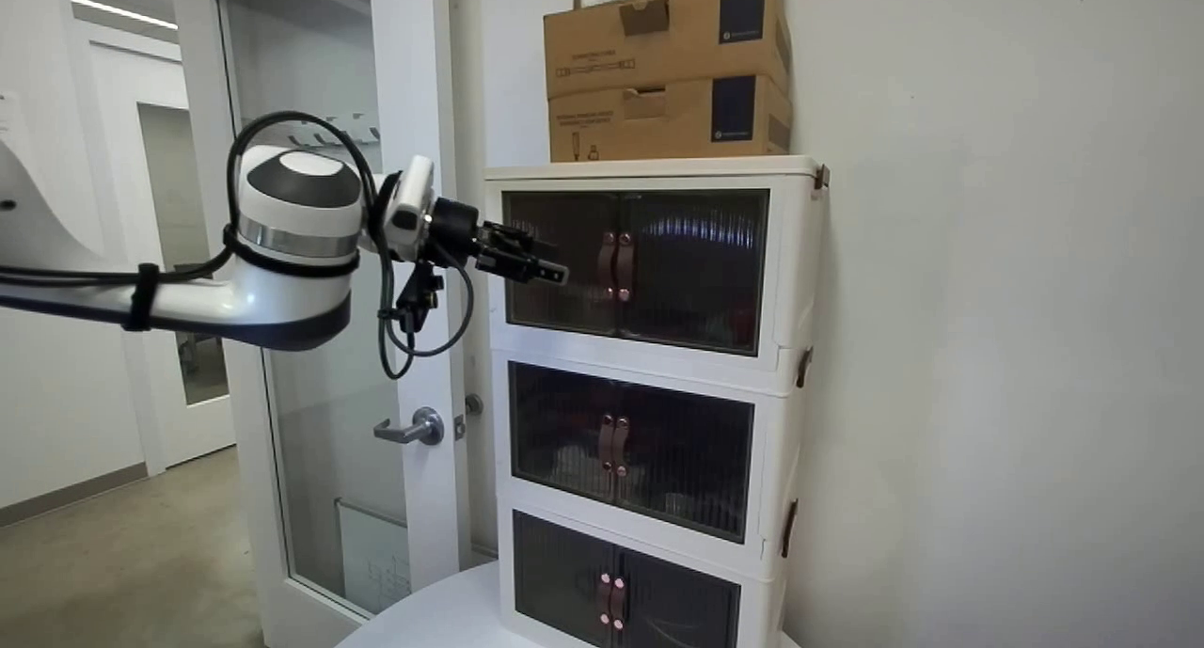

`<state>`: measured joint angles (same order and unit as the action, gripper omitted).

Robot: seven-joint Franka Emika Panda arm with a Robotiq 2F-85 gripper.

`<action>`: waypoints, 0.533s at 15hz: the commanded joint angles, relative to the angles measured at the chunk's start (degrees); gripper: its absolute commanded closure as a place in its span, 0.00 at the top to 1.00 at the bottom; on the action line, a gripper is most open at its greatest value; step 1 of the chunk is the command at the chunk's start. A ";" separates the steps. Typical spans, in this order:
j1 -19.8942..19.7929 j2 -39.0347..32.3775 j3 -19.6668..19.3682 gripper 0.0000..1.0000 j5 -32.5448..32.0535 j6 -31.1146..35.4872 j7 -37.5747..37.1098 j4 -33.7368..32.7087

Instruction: Open the top drawer

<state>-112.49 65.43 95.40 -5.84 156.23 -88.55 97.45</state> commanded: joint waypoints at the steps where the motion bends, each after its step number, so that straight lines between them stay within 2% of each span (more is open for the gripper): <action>1: -1.94 4.50 -1.56 1.00 4.38 4.12 1.58 1.03; 8: -4.65 8.62 -1.94 1.00 8.10 7.50 1.43 0.58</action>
<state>-116.23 70.51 94.97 -0.92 161.29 -88.54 98.79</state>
